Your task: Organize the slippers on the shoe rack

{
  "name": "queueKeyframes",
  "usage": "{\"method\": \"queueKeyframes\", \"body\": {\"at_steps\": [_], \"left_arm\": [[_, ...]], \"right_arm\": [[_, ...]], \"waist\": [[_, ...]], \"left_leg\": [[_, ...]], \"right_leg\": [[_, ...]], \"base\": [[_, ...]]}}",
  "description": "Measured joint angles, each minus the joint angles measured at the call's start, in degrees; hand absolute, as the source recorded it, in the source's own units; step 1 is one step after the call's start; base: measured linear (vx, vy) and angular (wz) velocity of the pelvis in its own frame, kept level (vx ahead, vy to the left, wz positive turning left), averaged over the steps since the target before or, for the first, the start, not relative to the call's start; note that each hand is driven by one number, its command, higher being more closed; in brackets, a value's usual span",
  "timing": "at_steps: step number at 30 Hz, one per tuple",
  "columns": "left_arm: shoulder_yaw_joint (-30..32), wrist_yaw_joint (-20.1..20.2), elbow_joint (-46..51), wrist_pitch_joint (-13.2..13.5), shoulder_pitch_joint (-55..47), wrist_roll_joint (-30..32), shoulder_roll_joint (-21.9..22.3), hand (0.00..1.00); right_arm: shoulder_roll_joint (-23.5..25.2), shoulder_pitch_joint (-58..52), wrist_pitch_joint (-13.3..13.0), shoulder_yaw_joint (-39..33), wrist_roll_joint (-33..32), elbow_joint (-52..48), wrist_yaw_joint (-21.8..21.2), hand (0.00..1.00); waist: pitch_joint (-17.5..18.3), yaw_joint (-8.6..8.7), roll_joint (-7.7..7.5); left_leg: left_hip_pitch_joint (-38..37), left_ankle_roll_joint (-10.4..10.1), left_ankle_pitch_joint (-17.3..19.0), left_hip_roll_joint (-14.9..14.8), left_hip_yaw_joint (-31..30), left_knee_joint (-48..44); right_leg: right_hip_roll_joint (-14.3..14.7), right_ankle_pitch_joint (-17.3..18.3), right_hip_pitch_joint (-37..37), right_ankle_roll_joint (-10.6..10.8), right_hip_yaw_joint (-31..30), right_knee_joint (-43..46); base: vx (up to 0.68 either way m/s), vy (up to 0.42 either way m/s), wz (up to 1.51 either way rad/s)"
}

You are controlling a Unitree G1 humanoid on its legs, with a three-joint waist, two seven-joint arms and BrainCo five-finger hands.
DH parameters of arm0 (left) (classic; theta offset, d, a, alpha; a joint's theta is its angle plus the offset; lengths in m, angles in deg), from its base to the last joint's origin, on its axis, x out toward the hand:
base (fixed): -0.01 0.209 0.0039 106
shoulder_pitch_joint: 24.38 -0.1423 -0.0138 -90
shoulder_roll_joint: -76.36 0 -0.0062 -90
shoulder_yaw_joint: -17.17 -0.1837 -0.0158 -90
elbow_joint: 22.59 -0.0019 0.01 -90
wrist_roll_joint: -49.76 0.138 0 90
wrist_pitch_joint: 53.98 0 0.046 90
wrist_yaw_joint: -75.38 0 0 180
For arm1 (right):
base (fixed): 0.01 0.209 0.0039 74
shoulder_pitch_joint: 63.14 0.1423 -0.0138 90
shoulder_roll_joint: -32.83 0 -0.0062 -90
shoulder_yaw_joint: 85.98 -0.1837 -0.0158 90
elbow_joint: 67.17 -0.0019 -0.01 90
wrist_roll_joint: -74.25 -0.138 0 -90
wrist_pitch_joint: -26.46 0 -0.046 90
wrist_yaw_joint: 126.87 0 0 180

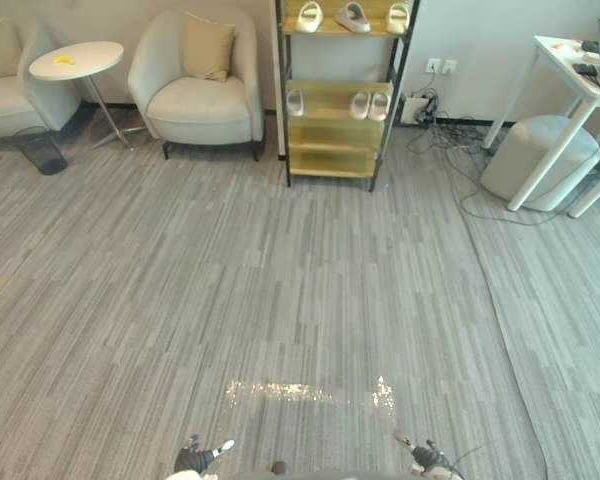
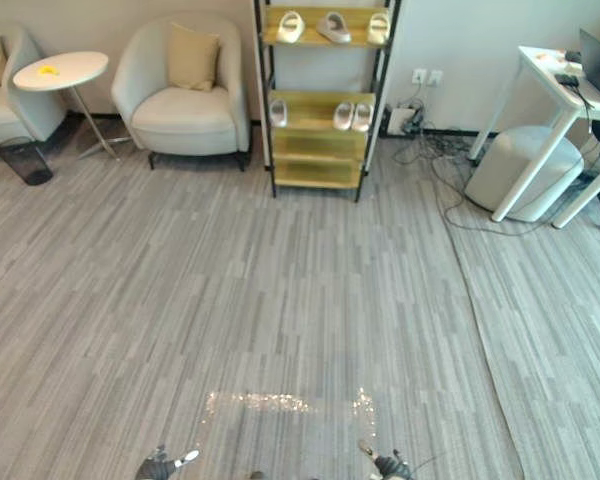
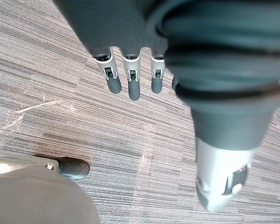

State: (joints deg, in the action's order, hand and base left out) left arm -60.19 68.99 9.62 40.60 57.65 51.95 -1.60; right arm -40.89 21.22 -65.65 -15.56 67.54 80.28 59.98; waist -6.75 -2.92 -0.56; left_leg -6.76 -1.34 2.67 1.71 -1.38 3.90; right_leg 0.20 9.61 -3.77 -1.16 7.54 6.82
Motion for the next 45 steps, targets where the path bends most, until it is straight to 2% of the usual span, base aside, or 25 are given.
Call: {"method": "queueKeyframes", "body": {"at_steps": [3,6,9,10,14,16,17,19,21,22,23,25,26,29,30,32,33,34,35,36,37,38,40,43,45], "left_arm": [[1.7,0.0,0.5,0.0,1.0,0.0,-0.1,0.00],[2.9,0.0,1.3,-0.1,1.2,-0.1,-0.1,0.00],[4.5,-0.2,2.7,-0.1,1.2,-0.2,0.7,0.00],[4.5,-0.3,2.8,-0.2,0.8,-0.2,0.7,0.00],[4.5,-0.9,3.3,-0.2,0.5,-2.4,1.1,0.00],[4.5,-1.2,3.1,0.0,0.2,-2.6,1.4,0.00],[4.5,-1.2,2.8,0.1,-0.5,-2.9,1.6,0.00],[5.3,-1.2,2.0,0.1,-0.5,-3.5,0.6,0.00],[5.4,-1.2,1.4,0.0,0.5,-3.5,0.0,0.00],[5.0,-1.2,0.6,-0.1,0.9,-3.5,-0.4,0.00],[4.9,-1.2,0.0,-0.2,1.4,-3.5,-0.5,0.00],[4.4,-1.2,-0.3,-0.4,1.9,-3.5,-0.4,0.00],[4.3,-1.1,-0.3,-0.4,3.0,-3.5,-0.1,0.00],[4.1,-1.0,-0.3,-0.4,6.5,-3.5,1.7,0.00],[3.8,-0.9,-0.3,-0.4,6.9,-3.5,3.2,0.00],[3.0,-0.7,-0.2,-0.2,7.6,-3.5,4.0,0.00],[2.1,-0.6,-0.2,-0.3,7.9,-3.5,4.4,0.00],[2.0,-0.6,-0.2,-0.3,7.7,-3.5,4.5,0.00],[2.0,-0.6,-0.3,-0.3,7.6,-3.4,4.8,0.00],[2.1,-0.6,-0.6,-0.4,7.4,-3.4,5.3,0.00],[2.4,-0.6,-0.6,-0.3,7.2,-3.4,6.1,0.00],[3.4,-0.5,-0.6,-0.3,7.3,-3.4,6.7,0.00],[6.2,-0.4,-0.3,-0.5,7.4,-3.4,7.1,0.00],[6.0,0.1,0.7,-0.2,7.1,-3.4,6.2,0.00],[5.0,0.3,1.8,0.0,6.9,-3.5,5.2,0.00]], "right_arm": [[1.0,0.0,-0.1,0.0,-0.1,-0.4,0.1,0.00],[1.2,-0.1,-0.1,0.2,-0.7,-1.1,0.2,0.00],[1.0,0.3,-0.1,0.9,-0.9,-2.2,0.4,0.00],[0.7,0.2,0.0,1.6,-1.3,-2.1,0.5,0.00],[0.6,1.9,0.1,2.7,-2.3,-1.9,0.6,0.00],[1.2,2.5,0.1,3.5,-2.3,-1.2,0.6,0.00],[1.2,2.1,0.1,4.5,-2.3,-0.6,0.6,0.00],[2.9,2.4,0.5,6.6,-2.2,-0.2,0.4,0.00],[3.2,2.2,0.4,7.1,-2.1,-0.2,0.1,0.00],[3.2,1.9,0.3,6.7,-2.0,-0.3,0.1,0.00],[3.1,1.7,0.1,6.3,-2.0,-0.5,0.0,0.00],[2.7,1.5,-0.4,6.1,-2.0,-2.5,0.0,0.00],[2.5,1.3,-0.9,6.1,-2.0,-3.4,-0.1,0.00],[2.7,1.9,-0.9,2.8,-1.9,-4.8,-0.1,0.00],[2.3,2.5,-0.8,1.5,-1.9,-4.5,-0.1,0.00],[1.8,2.8,-0.8,1.5,-1.9,-4.2,-0.1,0.00],[1.5,3.5,-0.7,1.5,-1.9,-3.7,0.0,0.00],[1.3,3.4,-0.7,1.5,-1.9,-3.3,0.0,0.00],[1.0,3.4,-0.7,1.5,-1.9,-2.3,0.0,0.00],[0.2,3.5,-0.4,1.5,-1.9,-2.0,-0.1,0.00],[-0.8,3.8,-0.4,1.4,-1.8,-1.9,-0.1,0.00],[-1.2,4.3,-0.5,1.5,-1.7,-1.9,0.0,0.00],[-1.4,5.0,-0.4,2.1,-1.7,-2.2,-0.1,0.00],[0.2,5.4,-0.3,3.1,-2.3,-1.9,0.0,0.00],[1.6,5.7,-0.1,4.1,-2.3,-1.5,0.0,0.00]], "waist": [[-0.9,0.00,-0.99],[-1.8,0.04,-1.15],[-2.9,-0.77,-0.91],[-3.0,-0.84,-0.63],[-2.8,-2.24,-0.87],[-2.5,-3.87,-1.59],[-1.8,-4.59,-1.41],[0.0,-5.29,-3.72],[0.1,-5.27,-4.70],[0.0,-5.01,-4.82],[-0.2,-4.80,-4.56],[-0.9,-3.82,-3.07],[-0.9,-3.16,-2.74],[-1.7,-2.49,-2.51],[-1.9,-2.08,-2.10],[-2.0,-0.85,-1.96],[-2.1,-0.06,-2.11],[-2.1,-0.04,-2.16],[-2.0,0.35,-2.08],[-1.7,0.69,-1.17],[-1.2,0.04,1.42],[-1.8,0.11,2.59],[-2.9,-0.01,4.28],[-4.7,-0.84,3.26],[-4.9,-1.98,2.01]], "left_leg": [[3.9,-0.8,5.1,-0.5,2.2,-8.3],[10.1,-1.5,10.5,-3.6,8.0,-26.3],[22.1,0.3,7.6,-6.8,8.7,-52.1],[24.1,-0.1,8.9,-7.2,8.7,-55.5],[30.1,-1.1,12.2,-6.4,11.0,-45.8],[30.5,-0.2,8.3,-4.6,12.4,-33.6],[30.4,1.6,4.5,-4.5,11.7,-31.7],[29.0,3.3,7.3,-3.0,14.1,-31.6],[24.5,4.5,10.4,-1.5,14.9,-30.9],[20.4,4.9,12.0,-0.5,14.7,-29.6],[16.7,4.8,12.9,0.0,14.2,-28.5],[9.9,4.5,13.6,0.0,12.2,-25.1],[5.9,4.5,13.6,-0.2,11.1,-21.8],[-1.9,3.8,14.2,-0.8,9.1,-16.2],[-5.5,3.4,14.4,-1.4,8.8,-13.6],[-8.9,2.5,15.4,-2.1,8.1,-11.3],[-10.7,1.6,16.8,-2.1,5.8,-10.3],[-11.5,1.3,17.2,-2.0,4.9,-10.3],[-12.4,1.3,17.4,-2.2,3.2,-10.8],[-12.5,1.3,17.3,-3.5,1.8,-12.2],[-10.2,1.2,17.2,-5.5,0.0,-17.7],[-8.3,0.6,16.8,-6.4,-0.7,-23.5],[1.0,-3.1,8.6,-7.7,-1.6,-46.9],[10.2,-2.5,11.1,-9.3,0.9,-64.3],[17.3,-1.4,13.8,-9.5,4.0,-62.7]], "right_leg": [[-0.5,2.4,1.9,-0.5,0.0,4.0],[-0.3,6.4,1.6,-1.4,0.3,7.0],[0.8,8.0,-1.0,-3.2,-0.8,6.9],[0.9,8.8,-1.8,-3.3,-1.4,6.9],[-0.4,10.1,-4.8,-2.5,-4.5,4.7],[-2.4,10.8,-7.3,-1.1,-6.7,2.1],[-2.5,11.1,-8.4,-0.6,-8.0,1.8],[-4.8,10.2,-6.7,-0.3,-9.8,6.3],[-6.0,6.9,-2.7,5.1,-10.3,20.5],[-6.4,3.3,1.0,10.4,-11.3,32.3],[-6.2,1.9,4.4,12.3,-11.4,42.4],[-6.0,2.4,10.2,11.1,-7.8,53.6],[-6.1,3.5,14.7,9.2,-4.6,55.8],[-6.6,5.6,22.7,5.9,1.7,48.1],[-6.1,5.3,23.9,4.8,4.3,40.2],[-4.8,1.8,25.2,2.8,5.5,26.6],[-3.3,-2.9,26.3,0.9,3.3,16.7],[-3.0,-4.4,26.2,0.1,2.7,15.1],[-2.8,-9.4,25.8,-1.0,2.0,15.4],[-2.4,-8.9,25.6,-0.9,2.8,17.0],[-0.7,-6.5,24.7,-1.8,4.3,17.1],[0.3,-5.6,23.3,-2.3,5.1,16.8],[3.1,-3.9,16.7,-3.5,4.4,12.8],[5.1,-2.2,5.0,-4.9,2.3,6.0],[4.9,-0.7,-0.5,-4.6,0.3,3.3]], "base": [[0.02,-0.046,0.02],[0.03,-0.067,0.10],[0.14,-0.008,-0.15],[0.26,0.058,-0.26],[0.34,0.103,-0.41],[0.52,0.214,-0.69],[0.44,0.202,-0.65],[0.63,0.243,-0.42],[0.74,0.306,-0.11],[0.58,0.250,0.01],[0.54,0.204,0.02],[0.44,0.128,0.20],[0.45,0.078,0.44],[0.48,0.014,0.44],[0.45,-0.038,0.29],[0.57,-0.092,0.53],[0.53,-0.140,0.64],[0.59,-0.204,0.68],[0.49,-0.195,0.45],[0.74,-0.297,0.44],[0.62,-0.246,0.26],[0.74,-0.291,0.08],[0.60,-0.198,-0.19],[0.45,-0.104,-0.27],[0.47,-0.116,-0.39]]}}
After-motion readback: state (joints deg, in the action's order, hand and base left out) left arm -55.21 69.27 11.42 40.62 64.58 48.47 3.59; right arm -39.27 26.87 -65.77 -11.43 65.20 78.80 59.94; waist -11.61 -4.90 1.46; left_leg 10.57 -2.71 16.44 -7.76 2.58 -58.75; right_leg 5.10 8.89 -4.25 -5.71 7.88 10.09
